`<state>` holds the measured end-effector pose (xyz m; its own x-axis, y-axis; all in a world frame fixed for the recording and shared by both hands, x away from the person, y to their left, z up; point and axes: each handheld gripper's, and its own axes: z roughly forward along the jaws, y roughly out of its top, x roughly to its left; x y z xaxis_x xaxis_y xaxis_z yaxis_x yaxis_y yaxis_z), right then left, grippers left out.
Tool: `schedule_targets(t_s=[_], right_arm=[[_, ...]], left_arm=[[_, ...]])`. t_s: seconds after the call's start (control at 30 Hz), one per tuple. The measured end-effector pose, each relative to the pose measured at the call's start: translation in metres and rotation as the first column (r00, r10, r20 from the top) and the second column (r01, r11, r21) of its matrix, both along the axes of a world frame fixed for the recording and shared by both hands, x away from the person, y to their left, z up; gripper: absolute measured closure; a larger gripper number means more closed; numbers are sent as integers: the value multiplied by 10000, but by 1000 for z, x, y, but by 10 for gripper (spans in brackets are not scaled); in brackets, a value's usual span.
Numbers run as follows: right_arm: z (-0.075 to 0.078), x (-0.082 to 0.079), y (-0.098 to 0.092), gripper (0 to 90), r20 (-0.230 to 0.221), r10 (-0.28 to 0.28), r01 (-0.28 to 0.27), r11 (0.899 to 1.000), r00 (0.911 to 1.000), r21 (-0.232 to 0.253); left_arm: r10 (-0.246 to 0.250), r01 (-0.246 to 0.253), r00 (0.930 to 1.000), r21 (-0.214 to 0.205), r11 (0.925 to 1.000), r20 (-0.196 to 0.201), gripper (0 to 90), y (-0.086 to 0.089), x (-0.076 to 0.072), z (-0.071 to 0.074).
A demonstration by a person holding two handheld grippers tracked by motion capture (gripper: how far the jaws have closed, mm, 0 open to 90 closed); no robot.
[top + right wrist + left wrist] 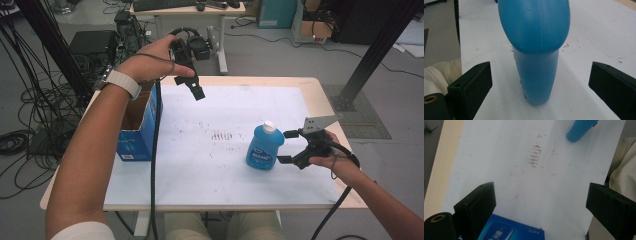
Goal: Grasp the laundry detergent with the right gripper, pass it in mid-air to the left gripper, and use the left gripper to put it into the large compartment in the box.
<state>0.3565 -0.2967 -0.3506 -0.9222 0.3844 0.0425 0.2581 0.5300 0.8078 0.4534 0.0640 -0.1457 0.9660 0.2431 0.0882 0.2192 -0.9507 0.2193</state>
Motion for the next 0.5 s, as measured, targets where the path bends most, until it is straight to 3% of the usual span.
schedule_targets(t_s=[0.5], right_arm=[[-1,0,0,49,-9,-12,12,10000,10000,14]], left_arm=[[-29,30,10000,46,10000,-34,95,-1,0,0]])
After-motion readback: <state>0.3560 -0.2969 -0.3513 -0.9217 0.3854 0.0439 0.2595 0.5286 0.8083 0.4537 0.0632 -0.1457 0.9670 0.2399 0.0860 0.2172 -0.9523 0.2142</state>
